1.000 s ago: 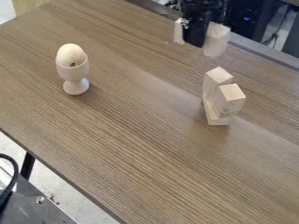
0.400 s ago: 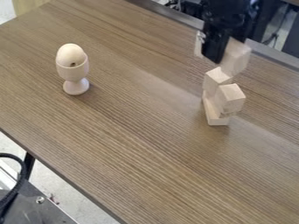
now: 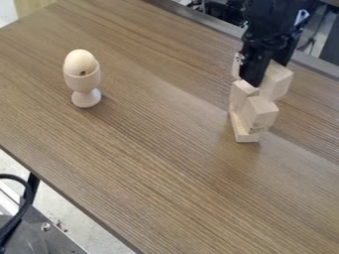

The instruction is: Put the arch block on top of the tower

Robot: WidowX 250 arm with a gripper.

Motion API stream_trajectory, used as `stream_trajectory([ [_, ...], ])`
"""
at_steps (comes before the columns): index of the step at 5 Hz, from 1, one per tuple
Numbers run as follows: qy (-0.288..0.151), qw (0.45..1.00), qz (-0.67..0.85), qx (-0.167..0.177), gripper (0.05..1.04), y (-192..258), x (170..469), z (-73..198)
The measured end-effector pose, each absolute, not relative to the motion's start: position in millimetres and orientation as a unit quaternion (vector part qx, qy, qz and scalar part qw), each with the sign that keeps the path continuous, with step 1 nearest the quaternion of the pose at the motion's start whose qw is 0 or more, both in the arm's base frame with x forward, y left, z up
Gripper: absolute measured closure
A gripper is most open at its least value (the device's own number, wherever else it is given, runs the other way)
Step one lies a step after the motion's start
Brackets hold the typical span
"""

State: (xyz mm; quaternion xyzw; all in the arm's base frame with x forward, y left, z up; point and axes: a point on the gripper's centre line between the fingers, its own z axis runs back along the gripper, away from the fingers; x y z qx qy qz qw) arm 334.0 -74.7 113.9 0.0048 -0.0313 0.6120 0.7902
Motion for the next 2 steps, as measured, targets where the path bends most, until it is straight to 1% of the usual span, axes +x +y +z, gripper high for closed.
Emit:
stream_trajectory([
  [1,-0.028,0.800,0.599,0.000,0.501,-78.1,340.1,112.5],
  [2,-0.039,0.820,0.571,-0.008,0.501,-76.3,347.6,107.8],
])
